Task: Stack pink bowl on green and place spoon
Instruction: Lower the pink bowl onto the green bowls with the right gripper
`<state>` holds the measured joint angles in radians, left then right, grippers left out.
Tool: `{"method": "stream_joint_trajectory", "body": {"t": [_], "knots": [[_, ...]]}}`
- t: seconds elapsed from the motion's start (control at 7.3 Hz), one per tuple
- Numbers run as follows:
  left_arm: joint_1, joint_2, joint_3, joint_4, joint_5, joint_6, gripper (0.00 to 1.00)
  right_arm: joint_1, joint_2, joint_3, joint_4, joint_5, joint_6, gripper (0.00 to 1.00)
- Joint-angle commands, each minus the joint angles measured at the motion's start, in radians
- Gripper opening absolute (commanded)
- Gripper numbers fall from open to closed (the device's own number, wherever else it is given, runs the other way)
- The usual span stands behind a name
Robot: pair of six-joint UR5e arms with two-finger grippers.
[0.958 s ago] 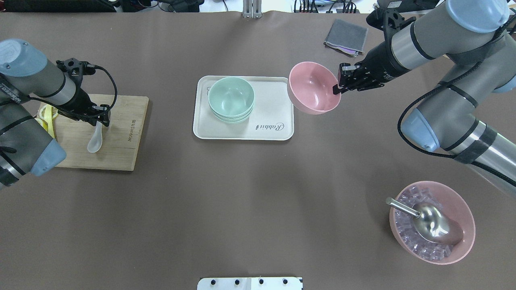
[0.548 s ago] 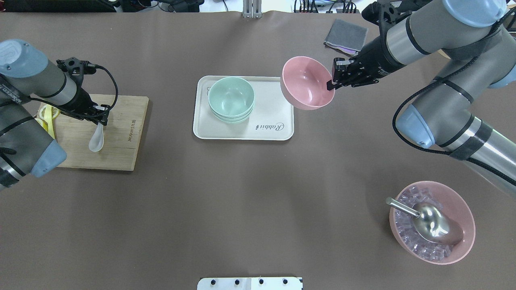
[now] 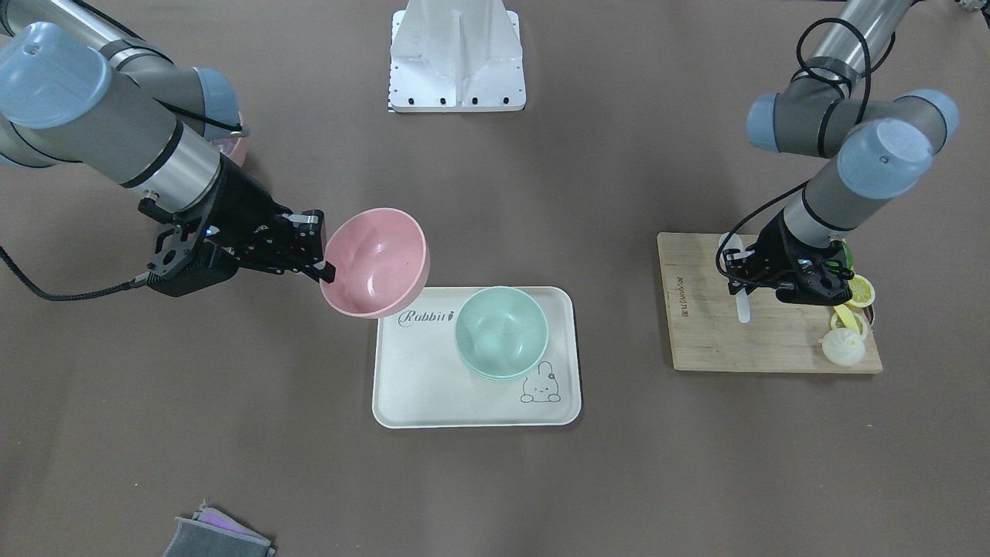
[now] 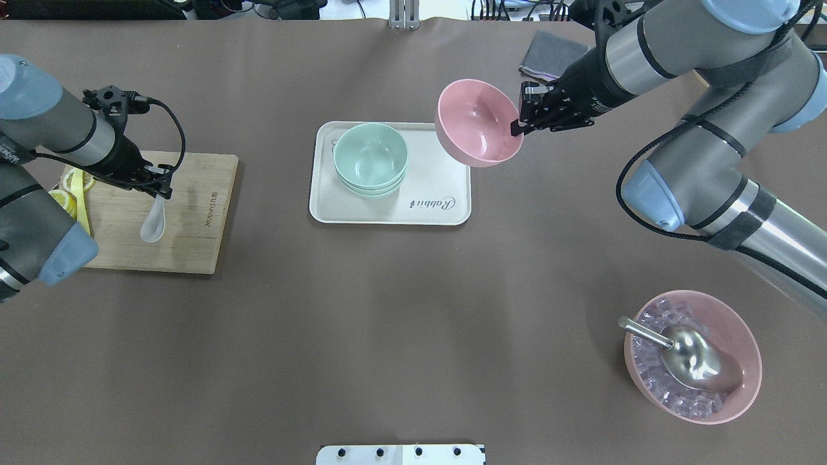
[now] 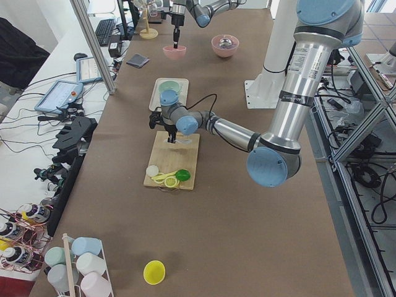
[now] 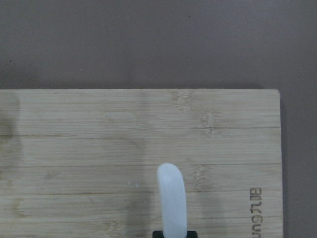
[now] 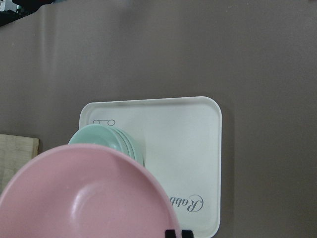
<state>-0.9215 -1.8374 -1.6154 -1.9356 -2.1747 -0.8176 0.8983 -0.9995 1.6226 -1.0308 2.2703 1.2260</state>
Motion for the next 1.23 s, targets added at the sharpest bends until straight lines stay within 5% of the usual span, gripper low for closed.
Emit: {"method": "stream_joint_trajectory", "body": {"t": [0.0, 0.41, 1.1], "knots": [[-0.022, -0.002, -0.017, 0.001, -0.023, 0.0, 0.0, -0.059, 0.091, -0.1, 0.008, -0.107, 0.024, 0.0], [-0.048, -0.002, -0.009, 0.001, -0.065, 0.0, 0.0, -0.125, 0.231, -0.258, 0.012, -0.21, 0.07, 0.0], [-0.046, -0.003, -0.003, 0.001, -0.06, 0.0, 0.0, -0.208, 0.248, -0.286, 0.012, -0.29, 0.113, 0.0]]}}
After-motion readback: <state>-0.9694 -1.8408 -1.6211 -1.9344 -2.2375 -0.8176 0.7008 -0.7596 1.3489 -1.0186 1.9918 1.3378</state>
